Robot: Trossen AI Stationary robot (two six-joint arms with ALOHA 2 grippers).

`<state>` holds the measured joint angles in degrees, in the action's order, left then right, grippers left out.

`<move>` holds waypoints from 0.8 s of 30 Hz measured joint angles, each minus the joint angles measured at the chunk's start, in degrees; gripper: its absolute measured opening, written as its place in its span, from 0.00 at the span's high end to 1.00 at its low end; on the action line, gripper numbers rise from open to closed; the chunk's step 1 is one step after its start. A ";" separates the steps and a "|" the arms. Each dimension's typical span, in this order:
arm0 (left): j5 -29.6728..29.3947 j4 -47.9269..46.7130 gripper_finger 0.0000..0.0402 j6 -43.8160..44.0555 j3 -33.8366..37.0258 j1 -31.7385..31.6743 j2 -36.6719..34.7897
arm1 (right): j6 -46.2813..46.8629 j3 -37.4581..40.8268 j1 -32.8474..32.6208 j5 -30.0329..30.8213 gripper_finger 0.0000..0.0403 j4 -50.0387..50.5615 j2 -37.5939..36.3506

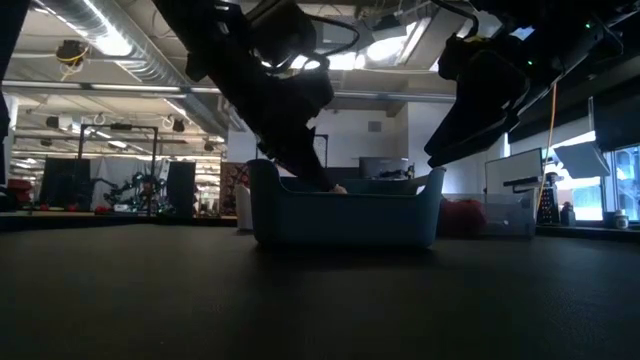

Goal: Sort produce into baskets
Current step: Put the white garlic into the blue bin

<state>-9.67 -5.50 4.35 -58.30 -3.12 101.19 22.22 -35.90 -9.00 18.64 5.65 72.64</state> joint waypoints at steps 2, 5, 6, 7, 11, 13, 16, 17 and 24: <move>0.02 -0.59 0.96 0.23 0.00 -0.13 -0.01 | 0.00 0.00 -0.01 0.02 0.07 0.00 0.00; 0.01 -0.71 0.96 0.65 0.00 -0.04 0.01 | 0.00 0.00 -0.02 0.08 0.07 0.00 0.00; 0.00 -0.72 0.95 1.11 0.00 -0.01 0.01 | 0.00 0.00 -0.01 0.10 0.07 0.00 0.00; 0.02 -0.72 0.93 1.38 0.00 0.00 0.01 | 0.00 0.00 0.00 0.11 0.07 0.00 0.00; 0.00 -0.72 0.80 1.54 0.00 0.00 0.01 | 0.00 0.00 -0.02 0.11 0.07 0.00 0.00; 0.00 -0.72 0.73 1.54 0.00 -0.02 -0.01 | 0.00 0.00 -0.01 0.11 0.07 0.00 0.00; 0.02 -1.00 0.64 1.49 0.02 0.01 -0.40 | 0.00 0.00 -0.02 0.11 0.07 0.01 0.00; 0.02 -1.00 0.62 1.34 0.02 0.11 -0.75 | 0.00 0.00 -0.01 0.09 0.07 0.02 0.00; 0.07 -3.44 0.57 1.30 0.02 1.37 -6.45 | 0.00 -0.02 0.00 0.06 0.07 0.30 0.00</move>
<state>-9.61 -8.94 5.65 -58.28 -1.75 94.74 22.22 -35.92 -9.00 18.70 5.95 72.64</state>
